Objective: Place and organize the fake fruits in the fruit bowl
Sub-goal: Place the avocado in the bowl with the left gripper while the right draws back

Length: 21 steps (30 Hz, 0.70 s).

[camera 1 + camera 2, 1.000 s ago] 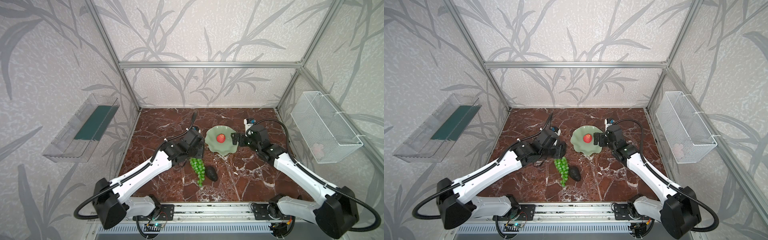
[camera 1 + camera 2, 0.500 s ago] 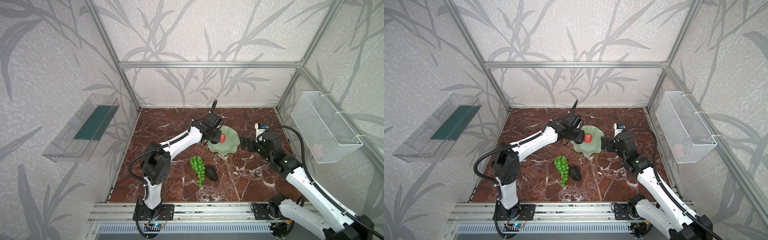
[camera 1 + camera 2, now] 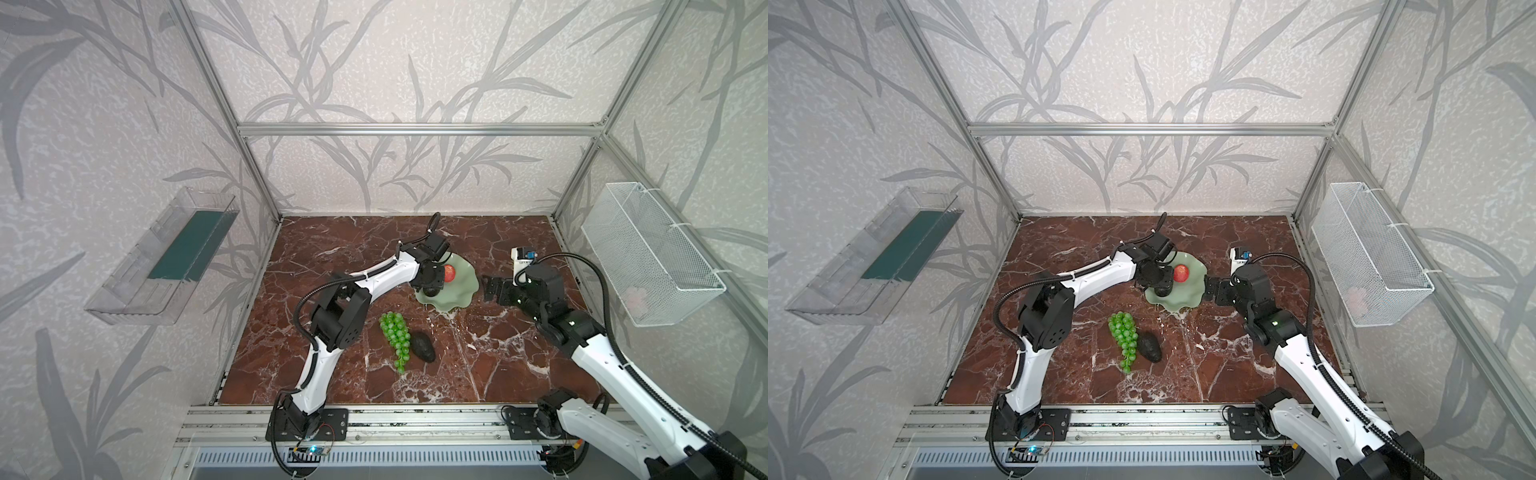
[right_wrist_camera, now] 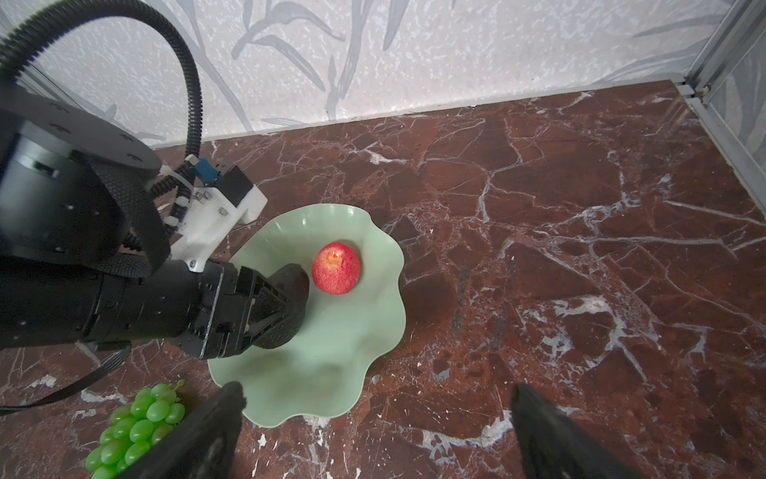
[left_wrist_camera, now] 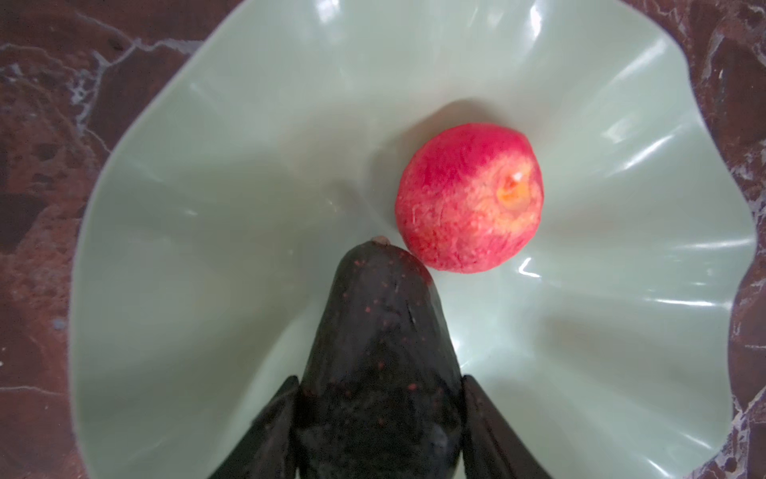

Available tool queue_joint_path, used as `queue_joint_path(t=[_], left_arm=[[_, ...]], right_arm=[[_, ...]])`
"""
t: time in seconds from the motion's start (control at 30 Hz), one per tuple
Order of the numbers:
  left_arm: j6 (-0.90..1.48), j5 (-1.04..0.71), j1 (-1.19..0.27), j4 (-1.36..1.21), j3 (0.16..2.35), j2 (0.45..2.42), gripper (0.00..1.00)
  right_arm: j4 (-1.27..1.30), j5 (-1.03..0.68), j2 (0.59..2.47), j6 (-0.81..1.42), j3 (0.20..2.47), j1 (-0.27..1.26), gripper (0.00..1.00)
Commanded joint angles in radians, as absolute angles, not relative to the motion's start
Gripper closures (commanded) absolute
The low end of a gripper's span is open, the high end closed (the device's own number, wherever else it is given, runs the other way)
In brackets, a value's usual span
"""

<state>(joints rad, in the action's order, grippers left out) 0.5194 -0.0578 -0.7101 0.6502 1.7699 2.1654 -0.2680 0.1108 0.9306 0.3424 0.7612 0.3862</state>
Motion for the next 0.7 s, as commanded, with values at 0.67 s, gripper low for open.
queue_joint_path(t=[0.67], left_arm=[[0.566, -0.001, -0.676, 0.544, 1.682, 1.949, 0.23]], right_arm=[[-0.307, -0.010, 0.967, 0.279, 0.780, 0.368, 0.02]])
